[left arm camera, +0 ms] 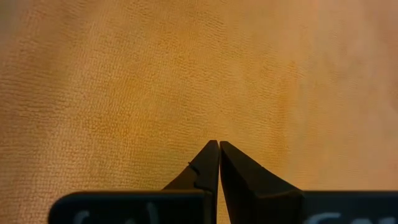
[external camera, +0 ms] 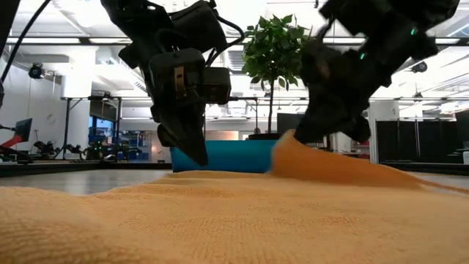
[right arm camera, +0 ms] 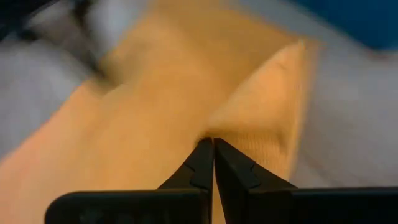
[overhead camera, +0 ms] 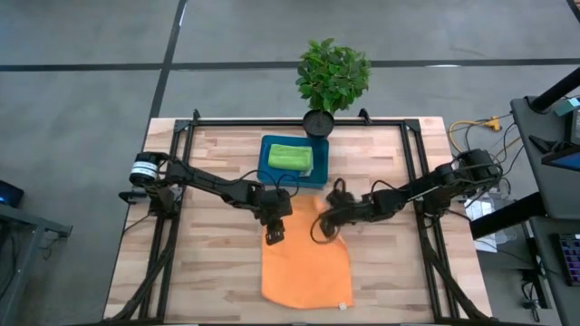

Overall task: Fold microfiber towels
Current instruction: Fold the yellow microfiber towel

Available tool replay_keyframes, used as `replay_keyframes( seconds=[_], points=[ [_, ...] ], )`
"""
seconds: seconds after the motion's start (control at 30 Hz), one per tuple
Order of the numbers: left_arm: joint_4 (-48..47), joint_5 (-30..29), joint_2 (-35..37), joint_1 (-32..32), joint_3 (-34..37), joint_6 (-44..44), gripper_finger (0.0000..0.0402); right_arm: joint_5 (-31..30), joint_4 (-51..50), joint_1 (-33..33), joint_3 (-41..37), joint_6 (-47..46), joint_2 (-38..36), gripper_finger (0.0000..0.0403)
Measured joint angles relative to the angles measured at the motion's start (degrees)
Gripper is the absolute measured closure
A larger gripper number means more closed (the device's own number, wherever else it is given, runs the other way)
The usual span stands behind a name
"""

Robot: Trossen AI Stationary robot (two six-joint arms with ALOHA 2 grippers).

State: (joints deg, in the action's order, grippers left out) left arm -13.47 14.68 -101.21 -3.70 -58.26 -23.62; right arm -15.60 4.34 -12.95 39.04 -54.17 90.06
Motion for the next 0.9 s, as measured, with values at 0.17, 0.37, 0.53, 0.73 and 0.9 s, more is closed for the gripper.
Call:
replay_keyframes(
  seconds=[0.17,0.37,0.53,0.73,0.9],
  points=[
    [0.00,0.04,0.00,0.00,0.04,0.00,0.0402,-3.50,-9.41,-1.32,2.21,-4.71,-0.12,0.0394],
    [0.01,0.06,0.00,-0.02,0.04,0.00,0.0402,-12.98,-16.30,-2.21,2.29,-23.26,-0.39,0.0394],
    [0.09,-0.05,0.02,-0.02,0.07,0.06,0.0402,-10.27,-1.95,-2.10,2.27,-10.19,-0.39,0.0394],
    [0.24,-6.33,0.02,-0.02,0.17,0.46,0.0402,-9.48,2.46,-2.73,4.41,19.85,-0.39,0.0394],
    [0.98,-8.23,0.04,0.00,0.52,0.42,0.0402,-7.98,2.12,-2.51,4.73,27.59,-0.39,0.0376]
  ],
)
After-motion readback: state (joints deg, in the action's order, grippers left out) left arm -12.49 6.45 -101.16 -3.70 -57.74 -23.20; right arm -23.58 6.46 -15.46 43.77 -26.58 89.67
